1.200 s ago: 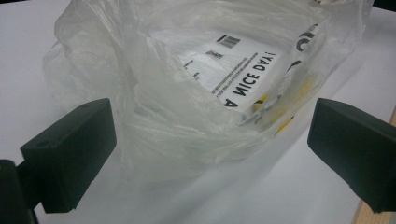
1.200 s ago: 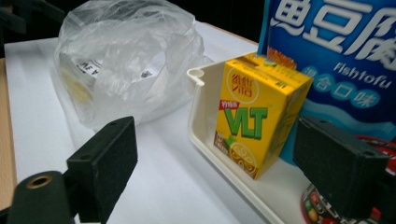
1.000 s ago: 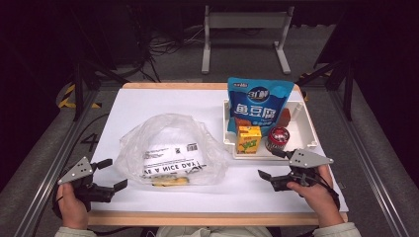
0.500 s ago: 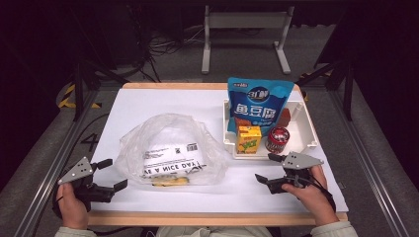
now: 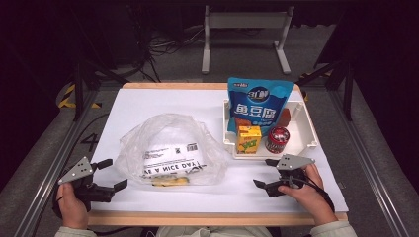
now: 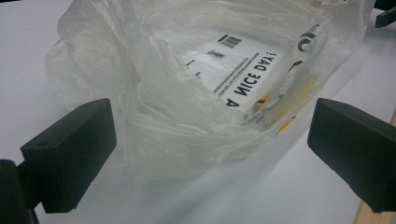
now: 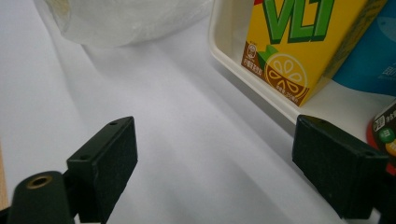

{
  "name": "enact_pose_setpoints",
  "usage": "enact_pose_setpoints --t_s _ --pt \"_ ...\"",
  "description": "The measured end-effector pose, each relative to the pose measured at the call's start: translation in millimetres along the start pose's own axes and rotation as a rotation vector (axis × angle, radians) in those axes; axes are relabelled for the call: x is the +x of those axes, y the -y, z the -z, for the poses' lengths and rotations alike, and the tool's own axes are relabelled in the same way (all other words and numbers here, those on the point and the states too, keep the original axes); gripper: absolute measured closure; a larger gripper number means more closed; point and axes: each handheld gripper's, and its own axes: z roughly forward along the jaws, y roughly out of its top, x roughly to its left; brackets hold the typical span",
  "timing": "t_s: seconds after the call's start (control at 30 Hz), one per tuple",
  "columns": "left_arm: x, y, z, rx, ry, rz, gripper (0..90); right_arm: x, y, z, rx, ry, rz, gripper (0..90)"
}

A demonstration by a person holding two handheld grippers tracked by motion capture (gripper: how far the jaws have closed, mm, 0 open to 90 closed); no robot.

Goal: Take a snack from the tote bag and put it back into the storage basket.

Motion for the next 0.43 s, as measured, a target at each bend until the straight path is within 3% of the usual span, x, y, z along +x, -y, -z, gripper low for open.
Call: enact_pose_setpoints --t_s 0.43 --pt "0.2 -0.3 -0.4 0.002 0.001 0.001 1.8 -0.1 -1.3 1.6 0.001 0.013 0.007 15.9"
